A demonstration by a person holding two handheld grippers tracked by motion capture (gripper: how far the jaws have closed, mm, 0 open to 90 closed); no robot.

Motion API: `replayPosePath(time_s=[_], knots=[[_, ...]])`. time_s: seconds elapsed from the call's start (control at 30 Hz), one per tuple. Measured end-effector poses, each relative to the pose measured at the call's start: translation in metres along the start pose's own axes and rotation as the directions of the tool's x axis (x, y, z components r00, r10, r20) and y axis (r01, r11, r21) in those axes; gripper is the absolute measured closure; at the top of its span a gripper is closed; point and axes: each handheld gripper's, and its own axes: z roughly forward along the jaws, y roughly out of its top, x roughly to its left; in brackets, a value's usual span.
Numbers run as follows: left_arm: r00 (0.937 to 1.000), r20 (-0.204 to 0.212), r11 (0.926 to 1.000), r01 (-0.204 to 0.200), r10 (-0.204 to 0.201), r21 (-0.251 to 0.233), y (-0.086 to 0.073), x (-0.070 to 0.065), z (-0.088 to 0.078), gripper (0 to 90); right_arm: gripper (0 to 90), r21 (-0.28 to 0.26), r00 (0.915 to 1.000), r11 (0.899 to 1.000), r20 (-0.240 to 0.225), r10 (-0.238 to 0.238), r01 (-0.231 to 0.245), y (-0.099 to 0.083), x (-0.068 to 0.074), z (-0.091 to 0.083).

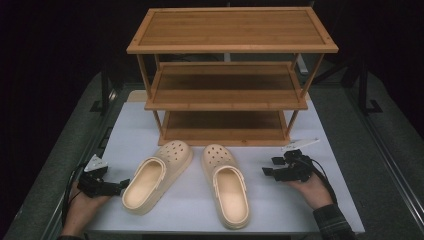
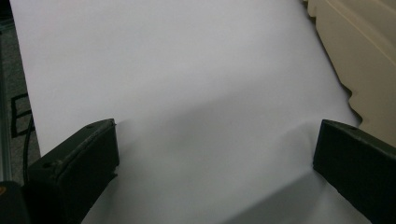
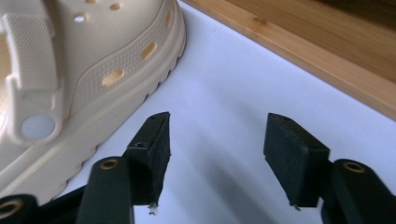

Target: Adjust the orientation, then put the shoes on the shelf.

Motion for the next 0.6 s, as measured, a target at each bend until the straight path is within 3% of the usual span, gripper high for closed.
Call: replayPosePath(time_s=[0.23, 0.4, 0.6], knots=[[0.9998, 0.018, 0.9995, 0.006, -0.006, -0.032, 0.008, 0.003, -0.015, 0.0, 37.5, -0.022, 0.9999, 1.000, 0.011, 0.002, -0.002, -0.011, 0.005, -0.012], [0.9983, 0.057, 0.9977, -0.006, 0.010, -0.068, 0.020, -0.005, -0.032, 0.0, 33.7, -0.032, 0.9999, 0.999, 0.007, 0.009, -0.009, -0.012, 0.006, -0.015], [0.9926, 0.107, 0.9916, -0.046, 0.059, -0.121, 0.038, -0.018, -0.051, 0.0, 31.0, -0.044, 0.9999, 0.999, -0.001, 0.011, -0.011, -0.011, 0.009, -0.017]])
